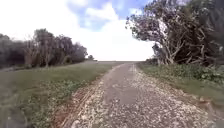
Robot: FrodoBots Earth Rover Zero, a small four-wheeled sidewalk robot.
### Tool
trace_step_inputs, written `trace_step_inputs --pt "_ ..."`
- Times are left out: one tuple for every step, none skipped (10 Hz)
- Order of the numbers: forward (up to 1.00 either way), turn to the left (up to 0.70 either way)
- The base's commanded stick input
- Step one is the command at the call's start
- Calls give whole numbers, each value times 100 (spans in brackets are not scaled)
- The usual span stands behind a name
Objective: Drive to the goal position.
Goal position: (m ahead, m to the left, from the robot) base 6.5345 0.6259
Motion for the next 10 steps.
trace_step_inputs --pt "85 -34" --pt "85 -34" --pt "85 -34" --pt "85 -34" --pt "85 -31" --pt "85 -19" --pt "85 -8" --pt "85 0" --pt "85 0" --pt "85 0"
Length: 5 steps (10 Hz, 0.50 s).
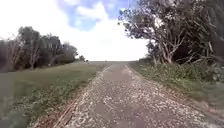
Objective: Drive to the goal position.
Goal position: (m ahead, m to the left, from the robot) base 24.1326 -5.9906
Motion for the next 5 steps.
trace_step_inputs --pt "85 0" --pt "85 0" --pt "85 0" --pt "85 0" --pt "85 0"
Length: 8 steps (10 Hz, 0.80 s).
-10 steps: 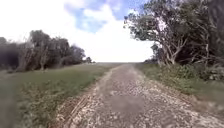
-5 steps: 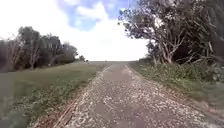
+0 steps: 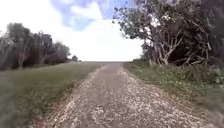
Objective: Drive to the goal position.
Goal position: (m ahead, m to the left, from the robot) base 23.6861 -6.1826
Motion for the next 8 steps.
trace_step_inputs --pt "85 0" --pt "76 0" --pt "56 0" --pt "21 0" --pt "0 0" --pt "0 0" --pt "0 0" --pt "0 0"
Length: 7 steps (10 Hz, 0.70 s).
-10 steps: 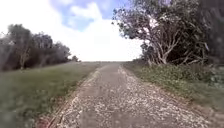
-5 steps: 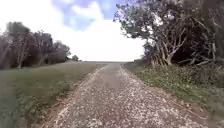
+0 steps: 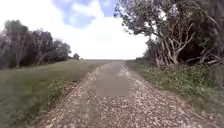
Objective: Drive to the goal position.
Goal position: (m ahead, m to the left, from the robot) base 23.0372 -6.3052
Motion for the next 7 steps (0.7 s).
trace_step_inputs --pt "0 0" --pt "0 0" --pt "0 0" --pt "0 0" --pt "0 0" --pt "9 0" --pt "71 0"
